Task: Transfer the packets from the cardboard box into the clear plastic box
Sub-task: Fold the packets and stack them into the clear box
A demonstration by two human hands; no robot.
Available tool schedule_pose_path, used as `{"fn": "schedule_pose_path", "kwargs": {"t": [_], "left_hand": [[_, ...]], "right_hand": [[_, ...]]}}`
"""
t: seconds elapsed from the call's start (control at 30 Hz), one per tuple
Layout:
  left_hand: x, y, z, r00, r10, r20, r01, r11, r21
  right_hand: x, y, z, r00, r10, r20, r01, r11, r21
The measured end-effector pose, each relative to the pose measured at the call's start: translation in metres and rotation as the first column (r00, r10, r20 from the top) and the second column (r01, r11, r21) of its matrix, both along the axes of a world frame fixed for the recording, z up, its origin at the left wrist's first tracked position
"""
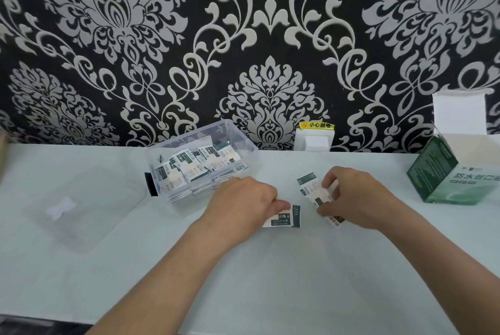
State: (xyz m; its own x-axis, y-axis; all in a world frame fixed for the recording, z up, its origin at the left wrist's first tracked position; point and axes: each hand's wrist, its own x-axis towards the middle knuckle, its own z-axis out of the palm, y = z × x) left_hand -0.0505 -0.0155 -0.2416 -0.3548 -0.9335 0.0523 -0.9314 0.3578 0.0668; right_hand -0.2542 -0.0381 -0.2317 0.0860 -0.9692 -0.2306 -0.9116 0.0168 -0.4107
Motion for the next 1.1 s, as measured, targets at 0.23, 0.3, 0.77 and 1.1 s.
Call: {"fn": "schedule_pose_path", "kwargs": {"t": [0.23, 0.3, 0.77, 1.1], "left_hand": [[-0.001, 0.002, 0.004, 0.907, 0.015, -0.421, 0.005, 0.999, 0.046], [-0.002, 0.002, 0.004, 0.868, -0.02, -0.496, 0.015, 1.0, -0.014], [-0.012, 0.003, 0.005, 0.941, -0.138, -0.309, 0.018, 0.932, -0.362], [-0.075, -0.005, -0.007, 0.962, 0.147, -0.231, -0.106, 0.977, 0.184]], "right_hand": [[0.005, 0.005, -0.006, 0.972, 0.074, 0.222, -0.034, 0.983, -0.18], [0.005, 0.008, -0.001, 0.965, 0.141, 0.222, -0.089, 0.97, -0.228], [0.007, 0.034, 0.017, 0.548, -0.035, 0.835, -0.3, 0.925, 0.235], [-0.059, -0.001, 0.021, 0.643, -0.208, 0.737, 0.34, 0.94, -0.031]]}}
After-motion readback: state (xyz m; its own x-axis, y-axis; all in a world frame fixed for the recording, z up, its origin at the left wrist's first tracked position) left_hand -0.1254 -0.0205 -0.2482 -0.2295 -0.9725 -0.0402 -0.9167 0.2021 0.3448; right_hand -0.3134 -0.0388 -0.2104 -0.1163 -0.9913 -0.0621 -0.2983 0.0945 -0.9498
